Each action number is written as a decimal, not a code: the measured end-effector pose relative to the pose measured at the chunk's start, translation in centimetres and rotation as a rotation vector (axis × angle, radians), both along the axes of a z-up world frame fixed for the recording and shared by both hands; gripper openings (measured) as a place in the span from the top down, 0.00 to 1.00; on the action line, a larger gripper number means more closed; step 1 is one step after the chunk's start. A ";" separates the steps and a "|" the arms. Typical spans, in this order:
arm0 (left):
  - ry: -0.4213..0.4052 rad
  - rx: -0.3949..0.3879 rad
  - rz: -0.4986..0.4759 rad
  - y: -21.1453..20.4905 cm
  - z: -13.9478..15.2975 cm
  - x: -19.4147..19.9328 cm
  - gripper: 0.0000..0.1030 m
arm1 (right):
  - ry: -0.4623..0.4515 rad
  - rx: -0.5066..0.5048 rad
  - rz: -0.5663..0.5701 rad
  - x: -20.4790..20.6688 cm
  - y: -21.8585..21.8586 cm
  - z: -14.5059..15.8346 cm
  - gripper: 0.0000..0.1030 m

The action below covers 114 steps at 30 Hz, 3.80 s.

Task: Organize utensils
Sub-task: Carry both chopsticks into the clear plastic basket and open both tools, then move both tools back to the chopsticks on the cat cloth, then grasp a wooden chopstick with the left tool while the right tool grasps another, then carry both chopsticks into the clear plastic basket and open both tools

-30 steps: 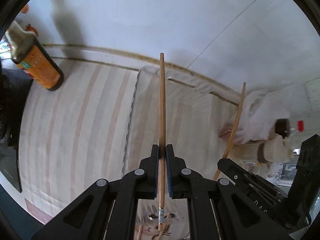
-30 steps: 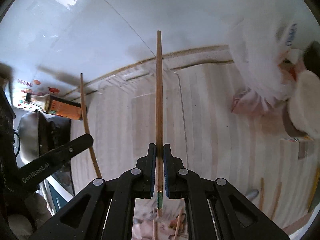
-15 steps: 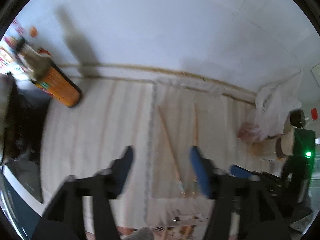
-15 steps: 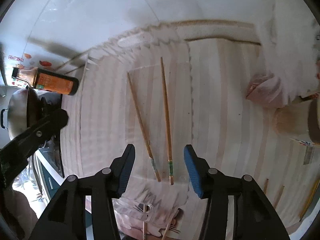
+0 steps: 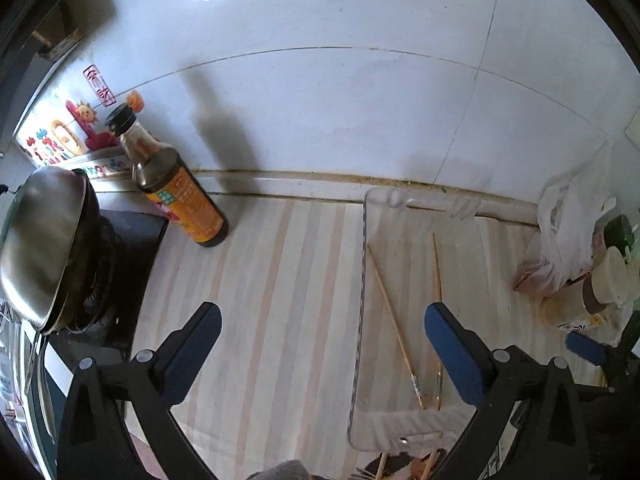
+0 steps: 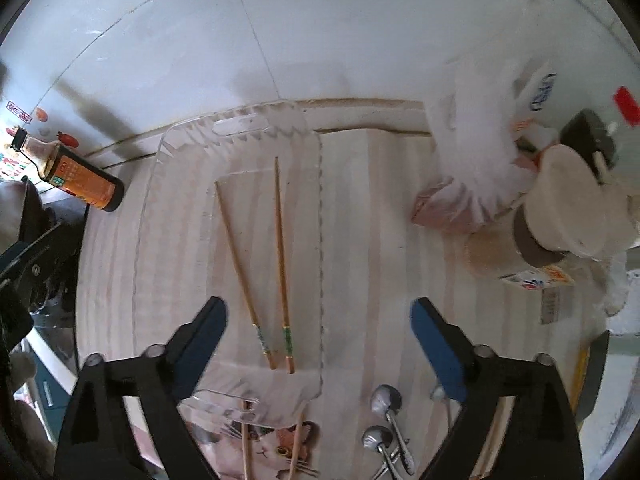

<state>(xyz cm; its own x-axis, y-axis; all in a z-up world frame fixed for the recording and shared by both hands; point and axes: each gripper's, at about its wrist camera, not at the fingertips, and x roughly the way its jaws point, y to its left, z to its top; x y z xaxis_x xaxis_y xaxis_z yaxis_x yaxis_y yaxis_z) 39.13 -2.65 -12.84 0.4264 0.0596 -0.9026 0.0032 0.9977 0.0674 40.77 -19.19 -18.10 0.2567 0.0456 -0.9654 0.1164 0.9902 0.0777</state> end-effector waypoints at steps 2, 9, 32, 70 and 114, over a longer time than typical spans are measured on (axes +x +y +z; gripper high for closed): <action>-0.001 -0.002 -0.005 -0.1 0.1 -0.7 0.00 | -0.027 -0.029 -0.015 -0.7 -0.2 0.6 0.03; -0.037 0.030 -0.028 -0.4 1.1 -3.1 0.00 | -0.092 -0.042 -0.042 -3.1 -0.7 2.5 0.02; 0.237 0.286 -0.004 6.4 -14.4 -16.5 0.00 | 0.208 0.130 -0.060 -18.5 4.0 -11.6 0.67; 0.398 -0.001 -0.128 2.7 -16.9 -17.6 0.95 | 0.285 0.123 -0.024 -20.0 2.7 -14.2 0.94; 0.332 0.028 -0.151 1.2 -14.7 -19.7 0.96 | 0.279 0.082 0.015 -21.8 5.0 -11.6 0.93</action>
